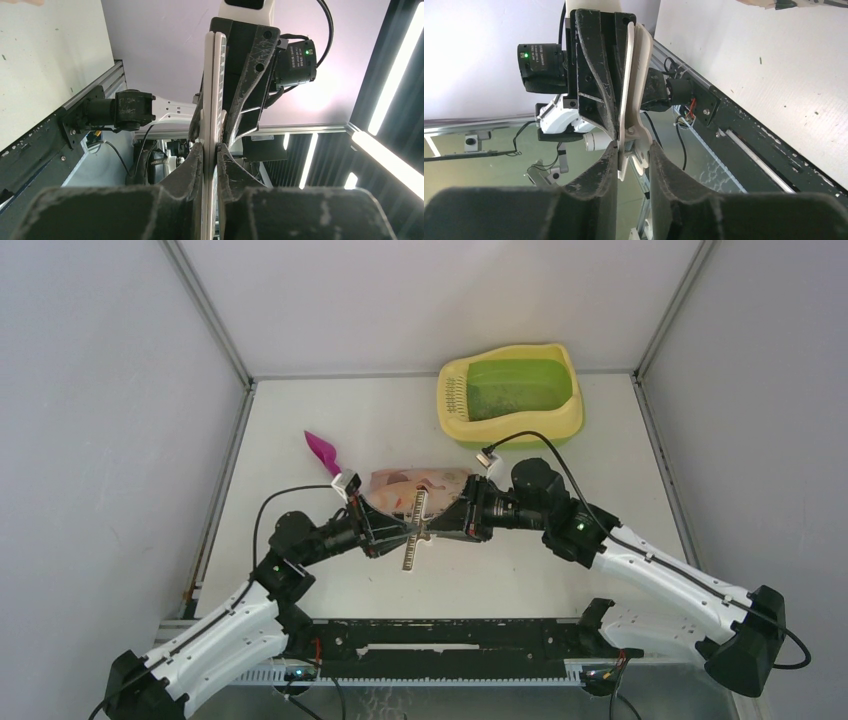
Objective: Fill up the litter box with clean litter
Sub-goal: Pick up the clamp at the center of the board, then clamp the cat litter bag at the center of the board.
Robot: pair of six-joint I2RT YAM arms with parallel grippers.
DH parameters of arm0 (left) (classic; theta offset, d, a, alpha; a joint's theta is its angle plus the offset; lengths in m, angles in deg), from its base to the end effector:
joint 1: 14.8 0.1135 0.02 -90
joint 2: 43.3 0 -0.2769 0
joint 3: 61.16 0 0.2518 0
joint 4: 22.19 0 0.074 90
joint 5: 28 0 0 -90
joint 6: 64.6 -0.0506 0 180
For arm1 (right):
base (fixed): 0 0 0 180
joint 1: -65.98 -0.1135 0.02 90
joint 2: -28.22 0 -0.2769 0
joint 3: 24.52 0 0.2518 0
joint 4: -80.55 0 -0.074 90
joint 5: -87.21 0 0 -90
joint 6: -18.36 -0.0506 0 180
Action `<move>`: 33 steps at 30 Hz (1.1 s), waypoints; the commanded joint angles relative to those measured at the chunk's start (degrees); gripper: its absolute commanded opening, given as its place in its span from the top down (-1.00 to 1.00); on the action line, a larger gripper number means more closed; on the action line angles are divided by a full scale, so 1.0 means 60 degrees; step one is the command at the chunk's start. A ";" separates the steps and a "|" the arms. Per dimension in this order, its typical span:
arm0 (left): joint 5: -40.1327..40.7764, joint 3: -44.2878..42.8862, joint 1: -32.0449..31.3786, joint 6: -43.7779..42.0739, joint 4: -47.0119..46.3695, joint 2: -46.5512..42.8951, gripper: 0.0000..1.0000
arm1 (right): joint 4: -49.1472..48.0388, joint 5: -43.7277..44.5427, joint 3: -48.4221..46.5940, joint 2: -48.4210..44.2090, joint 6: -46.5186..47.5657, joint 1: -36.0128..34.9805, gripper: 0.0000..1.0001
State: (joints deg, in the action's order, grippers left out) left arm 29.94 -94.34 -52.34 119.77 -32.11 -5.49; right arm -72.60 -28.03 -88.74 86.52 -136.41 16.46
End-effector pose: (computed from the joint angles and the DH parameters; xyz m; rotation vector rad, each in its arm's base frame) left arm 0.1173 -0.1240 0.2737 -0.3760 1.9485 -2.1175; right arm 0.1373 0.1941 0.3323 -0.0463 2.3377 1.6166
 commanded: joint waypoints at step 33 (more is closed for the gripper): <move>-0.1003 -0.2264 0.4649 -0.6463 0.8655 -0.1308 -0.10 | 0.4572 0.4634 -0.4023 0.1774 0.6742 -0.1034 1.00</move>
State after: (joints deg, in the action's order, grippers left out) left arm 25.22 -106.63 -27.21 90.11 11.28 -14.02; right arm -54.48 -15.81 -106.53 93.38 -113.26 13.75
